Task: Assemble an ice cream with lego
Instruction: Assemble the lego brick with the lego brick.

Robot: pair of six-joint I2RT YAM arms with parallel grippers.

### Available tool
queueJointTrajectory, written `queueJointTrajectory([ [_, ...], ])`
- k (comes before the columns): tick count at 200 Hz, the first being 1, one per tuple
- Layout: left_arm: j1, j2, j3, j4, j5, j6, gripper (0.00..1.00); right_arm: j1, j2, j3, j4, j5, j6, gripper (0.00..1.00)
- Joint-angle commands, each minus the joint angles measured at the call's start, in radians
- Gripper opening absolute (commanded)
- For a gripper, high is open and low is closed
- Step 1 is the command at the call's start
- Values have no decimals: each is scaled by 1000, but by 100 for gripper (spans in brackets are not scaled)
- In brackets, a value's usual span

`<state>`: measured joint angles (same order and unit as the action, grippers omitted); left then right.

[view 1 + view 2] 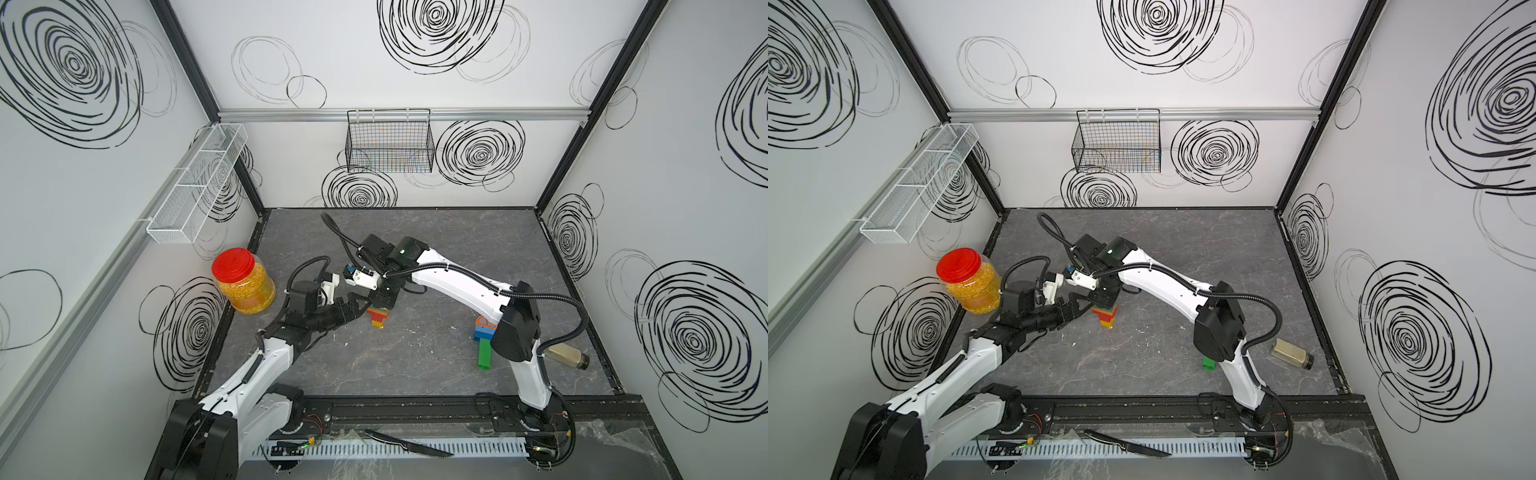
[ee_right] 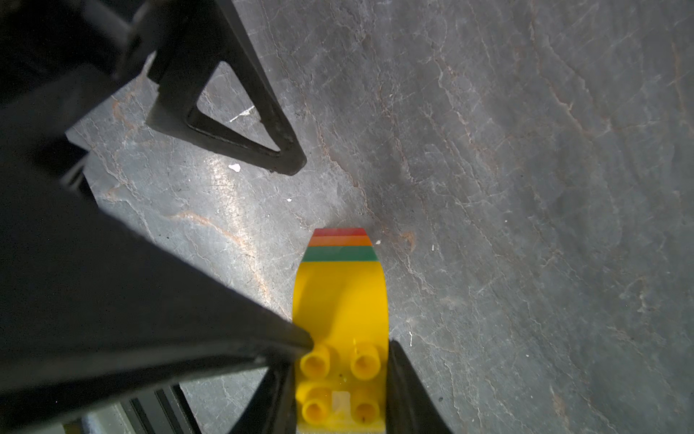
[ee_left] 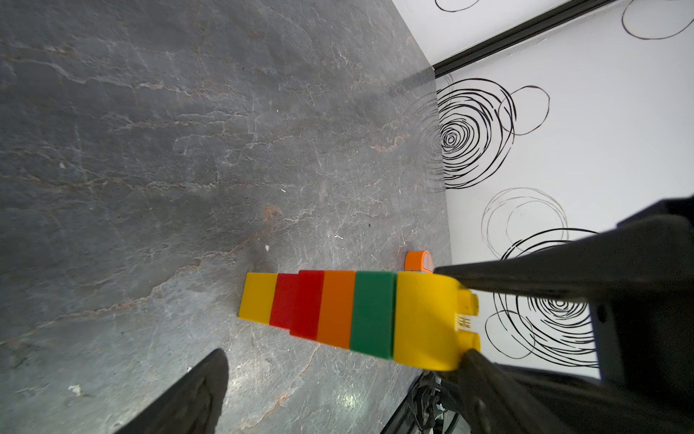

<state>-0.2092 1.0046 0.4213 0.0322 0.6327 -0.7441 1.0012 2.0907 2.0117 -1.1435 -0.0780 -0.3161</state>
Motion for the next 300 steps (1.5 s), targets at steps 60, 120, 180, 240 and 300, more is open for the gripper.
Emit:
queueJointTrajectory([
  [60, -9, 25, -45, -61, -109, -12, 81, 25, 124, -106, -165, -4, -15, 0],
  [120, -10, 32, -66, -109, -137, 17, 76, 25, 117, -125, -158, 1, -12, 0],
  [180, -4, -5, -2, -193, -153, 56, 85, 25, 109, -125, -150, 3, -12, 0],
  [240, 45, -79, 112, -301, -142, 103, 99, 16, 107, -122, -156, 22, -18, 0],
  [300, 81, -138, 145, -393, -116, 139, 99, 7, 89, -119, -139, 68, -63, 0],
])
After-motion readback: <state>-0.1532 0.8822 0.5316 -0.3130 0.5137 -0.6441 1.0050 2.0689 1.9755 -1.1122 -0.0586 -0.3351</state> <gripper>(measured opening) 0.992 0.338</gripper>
